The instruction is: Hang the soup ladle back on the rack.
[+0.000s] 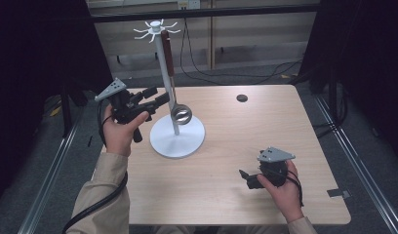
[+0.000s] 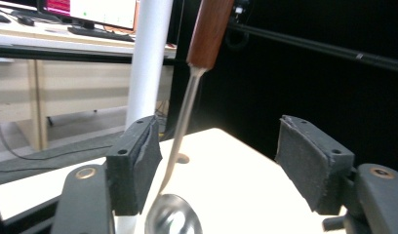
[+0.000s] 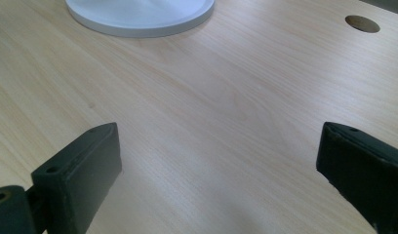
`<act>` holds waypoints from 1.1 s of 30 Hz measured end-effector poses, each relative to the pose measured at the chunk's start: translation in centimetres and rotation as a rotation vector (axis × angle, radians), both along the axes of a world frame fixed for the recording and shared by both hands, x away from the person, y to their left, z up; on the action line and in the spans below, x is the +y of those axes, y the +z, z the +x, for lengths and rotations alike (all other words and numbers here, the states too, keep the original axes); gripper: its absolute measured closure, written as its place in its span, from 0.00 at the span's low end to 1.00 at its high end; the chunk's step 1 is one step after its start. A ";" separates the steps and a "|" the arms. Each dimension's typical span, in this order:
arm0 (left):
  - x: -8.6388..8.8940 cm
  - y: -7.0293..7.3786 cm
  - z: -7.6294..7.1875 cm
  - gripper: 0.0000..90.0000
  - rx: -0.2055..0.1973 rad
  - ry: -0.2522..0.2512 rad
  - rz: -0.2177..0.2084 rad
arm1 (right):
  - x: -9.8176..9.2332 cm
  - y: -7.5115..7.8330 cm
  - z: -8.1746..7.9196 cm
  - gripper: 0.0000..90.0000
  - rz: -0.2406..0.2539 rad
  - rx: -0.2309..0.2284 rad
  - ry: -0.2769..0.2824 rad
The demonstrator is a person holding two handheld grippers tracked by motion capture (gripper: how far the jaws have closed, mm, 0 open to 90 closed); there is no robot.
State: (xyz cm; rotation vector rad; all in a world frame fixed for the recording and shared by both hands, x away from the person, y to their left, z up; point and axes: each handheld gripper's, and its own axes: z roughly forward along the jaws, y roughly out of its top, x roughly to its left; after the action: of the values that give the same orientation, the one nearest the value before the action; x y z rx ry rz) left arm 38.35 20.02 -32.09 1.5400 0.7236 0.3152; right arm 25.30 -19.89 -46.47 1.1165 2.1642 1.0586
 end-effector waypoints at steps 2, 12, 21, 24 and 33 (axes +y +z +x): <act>0.1 -0.2 -0.1 0.31 0.003 -0.006 0.012 | 0.0 0.1 0.0 0.03 0.000 -0.003 0.000; 0.3 -1.5 -1.0 0.21 0.023 0.005 0.082 | 0.0 0.1 -0.1 0.03 0.005 -0.004 -0.001; 0.2 -2.5 -1.5 0.14 0.017 0.009 0.128 | -0.1 0.2 -0.1 0.03 0.008 -0.006 -0.003; 0.2 -3.0 -1.7 0.12 0.021 0.014 0.127 | -0.2 0.3 -0.1 0.03 0.008 -0.010 -0.003; 0.5 -4.8 -2.4 0.10 0.041 0.014 0.123 | -0.3 0.4 -0.2 0.03 0.016 -0.017 -0.006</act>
State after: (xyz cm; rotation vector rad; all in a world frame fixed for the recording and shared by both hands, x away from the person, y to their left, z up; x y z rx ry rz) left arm 35.98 20.55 -36.84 1.6619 0.7597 0.3444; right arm 25.13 -20.17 -46.04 1.1163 2.1417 1.0807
